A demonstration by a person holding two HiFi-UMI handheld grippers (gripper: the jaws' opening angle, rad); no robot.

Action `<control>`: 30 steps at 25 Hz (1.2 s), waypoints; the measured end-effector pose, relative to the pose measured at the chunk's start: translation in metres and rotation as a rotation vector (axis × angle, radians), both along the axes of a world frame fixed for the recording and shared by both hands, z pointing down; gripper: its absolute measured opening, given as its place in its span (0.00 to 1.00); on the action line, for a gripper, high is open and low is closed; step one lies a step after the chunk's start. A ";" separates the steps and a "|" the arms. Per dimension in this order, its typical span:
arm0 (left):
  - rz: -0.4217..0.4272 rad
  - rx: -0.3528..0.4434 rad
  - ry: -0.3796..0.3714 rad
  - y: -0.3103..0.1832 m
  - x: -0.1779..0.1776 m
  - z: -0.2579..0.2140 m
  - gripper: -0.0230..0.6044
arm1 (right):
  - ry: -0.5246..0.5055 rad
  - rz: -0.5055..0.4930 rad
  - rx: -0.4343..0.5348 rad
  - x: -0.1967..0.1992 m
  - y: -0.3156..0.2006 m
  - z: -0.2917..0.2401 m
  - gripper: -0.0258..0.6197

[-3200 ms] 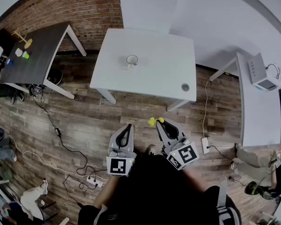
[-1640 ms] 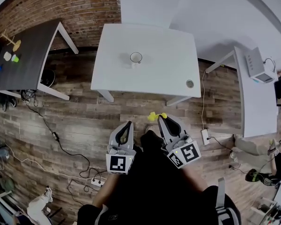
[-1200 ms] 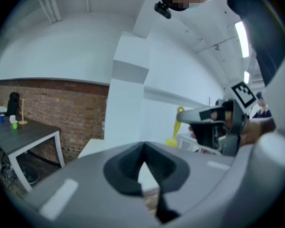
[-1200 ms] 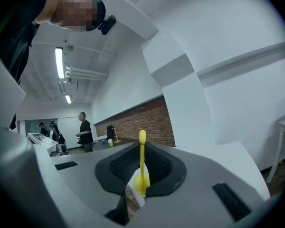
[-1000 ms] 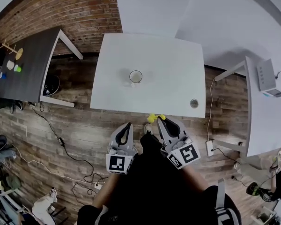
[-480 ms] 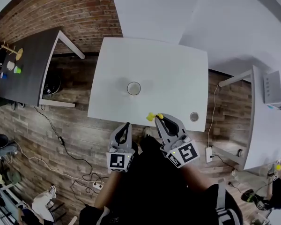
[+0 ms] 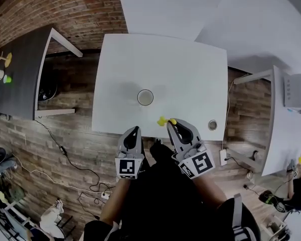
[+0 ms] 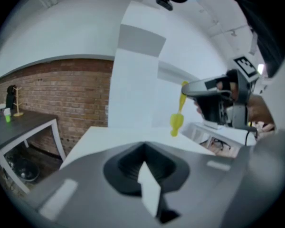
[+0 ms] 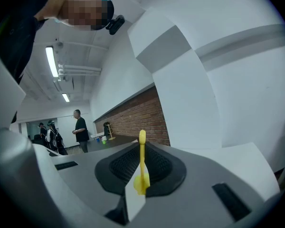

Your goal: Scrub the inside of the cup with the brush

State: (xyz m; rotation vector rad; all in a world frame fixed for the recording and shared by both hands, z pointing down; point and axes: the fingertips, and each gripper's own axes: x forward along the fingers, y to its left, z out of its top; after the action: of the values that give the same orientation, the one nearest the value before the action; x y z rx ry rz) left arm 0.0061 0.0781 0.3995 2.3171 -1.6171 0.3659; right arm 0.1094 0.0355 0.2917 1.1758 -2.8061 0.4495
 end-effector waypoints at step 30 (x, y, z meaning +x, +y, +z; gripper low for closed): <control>0.235 -0.120 -0.064 -0.055 0.020 0.141 0.14 | 0.032 0.124 -0.087 -0.040 -0.054 0.112 0.09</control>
State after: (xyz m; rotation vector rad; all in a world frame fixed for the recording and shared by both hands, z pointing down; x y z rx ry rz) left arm 0.0256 0.0227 0.5402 2.4292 -1.3115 0.5777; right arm 0.0694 -0.0189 0.4036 1.3310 -2.6675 0.5506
